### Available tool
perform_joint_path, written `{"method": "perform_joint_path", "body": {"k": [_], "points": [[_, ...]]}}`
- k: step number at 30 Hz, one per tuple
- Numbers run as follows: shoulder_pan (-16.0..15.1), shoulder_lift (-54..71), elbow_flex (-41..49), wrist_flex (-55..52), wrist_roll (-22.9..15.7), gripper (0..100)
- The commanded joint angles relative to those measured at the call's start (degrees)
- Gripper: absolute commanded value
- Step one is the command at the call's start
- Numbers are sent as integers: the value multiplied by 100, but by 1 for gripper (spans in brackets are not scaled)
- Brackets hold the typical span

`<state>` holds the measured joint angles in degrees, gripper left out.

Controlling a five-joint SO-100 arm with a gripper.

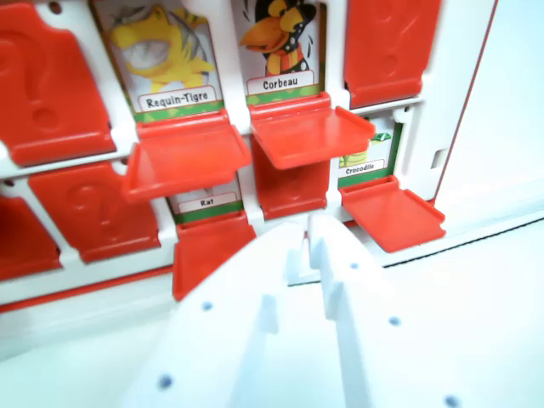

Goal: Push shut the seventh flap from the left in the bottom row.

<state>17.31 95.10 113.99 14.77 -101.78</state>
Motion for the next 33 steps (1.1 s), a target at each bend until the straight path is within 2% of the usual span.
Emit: {"method": "perform_joint_path", "body": {"k": [1, 7, 16, 19, 26, 33], "points": [[-26, 1477, 123, 633, -193, 0], [-123, 2443, 343, 1652, -290, 0], [-888, 3551, 62, 2856, -149, 0], [-1116, 3823, 18, 2979, -141, 0], [-1556, 4201, -141, 3243, 149, 0], [-1749, 4289, -554, 3437, 360, 0]]}}
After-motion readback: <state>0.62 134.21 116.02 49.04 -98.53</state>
